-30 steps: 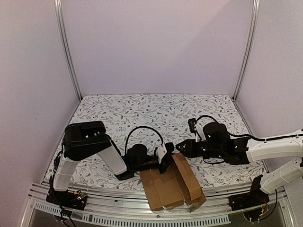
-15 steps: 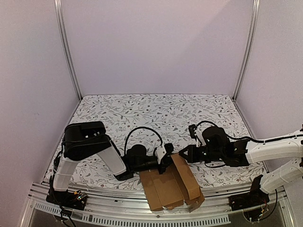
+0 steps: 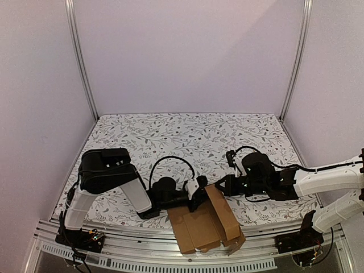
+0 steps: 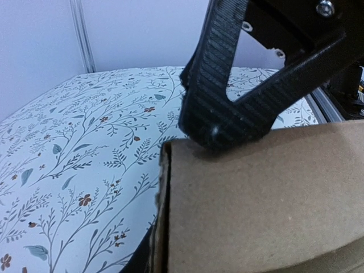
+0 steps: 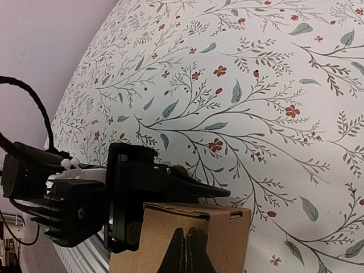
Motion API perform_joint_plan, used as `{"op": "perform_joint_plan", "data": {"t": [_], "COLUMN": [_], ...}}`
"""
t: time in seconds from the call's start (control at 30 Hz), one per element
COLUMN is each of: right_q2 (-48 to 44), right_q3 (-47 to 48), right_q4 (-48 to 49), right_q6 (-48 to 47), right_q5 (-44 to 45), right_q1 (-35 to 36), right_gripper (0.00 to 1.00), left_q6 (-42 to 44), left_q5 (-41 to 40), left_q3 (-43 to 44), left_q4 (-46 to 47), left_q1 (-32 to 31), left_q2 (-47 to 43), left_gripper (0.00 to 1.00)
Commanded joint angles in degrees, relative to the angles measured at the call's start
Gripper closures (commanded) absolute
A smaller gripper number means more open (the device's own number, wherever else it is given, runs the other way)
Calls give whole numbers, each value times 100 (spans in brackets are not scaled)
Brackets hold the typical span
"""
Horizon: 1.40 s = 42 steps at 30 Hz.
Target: Fold the paper box
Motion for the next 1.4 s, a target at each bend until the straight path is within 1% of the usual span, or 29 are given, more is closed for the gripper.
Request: {"op": "perform_joint_plan", "data": {"t": [0.0, 0.13, 0.17, 0.3, 0.73, 0.77, 0.87, 1.03, 1.2, 1.3, 1.37], "right_q2": [20, -6, -9, -27, -10, -10, -10, 23, 52, 60, 61], "right_q3": [-41, -41, -48, -58, -14, -14, -23, 3, 29, 38, 38], "right_q4": [-388, -393, -393, -393, -383, -391, -393, -383, -378, -379, -385], "right_q6": [-2, 8, 5, 10, -12, -12, -6, -4, -4, -4, -9], "right_q5": [-31, -31, -30, -30, -25, -26, -27, -31, -24, -28, -26], "right_q1": [30, 28, 30, 30, 32, 29, 33, 32, 32, 27, 30], "right_gripper": [98, 98, 98, 98, 98, 98, 98, 98, 98, 98, 98], "left_q6": [-25, -33, -34, -34, 52, 59, 91, 68, 45, 47, 50], "left_q5": [51, 116, 147, 225, 76, 60, -7, -62, -18, 50, 116], "left_q3": [191, 356, 395, 474, 321, 305, 222, 175, 249, 320, 367], "left_q4": [85, 2, -30, -110, -99, -101, -57, -16, 7, -70, -104], "left_q1": [-72, -72, -72, -72, -72, -74, -72, -74, -72, -63, -63], "left_q2": [184, 203, 208, 241, 142, 123, 90, 128, 165, 176, 186], "left_gripper": [76, 81, 84, 100, 99, 92, 81, 75, 77, 84, 90]}}
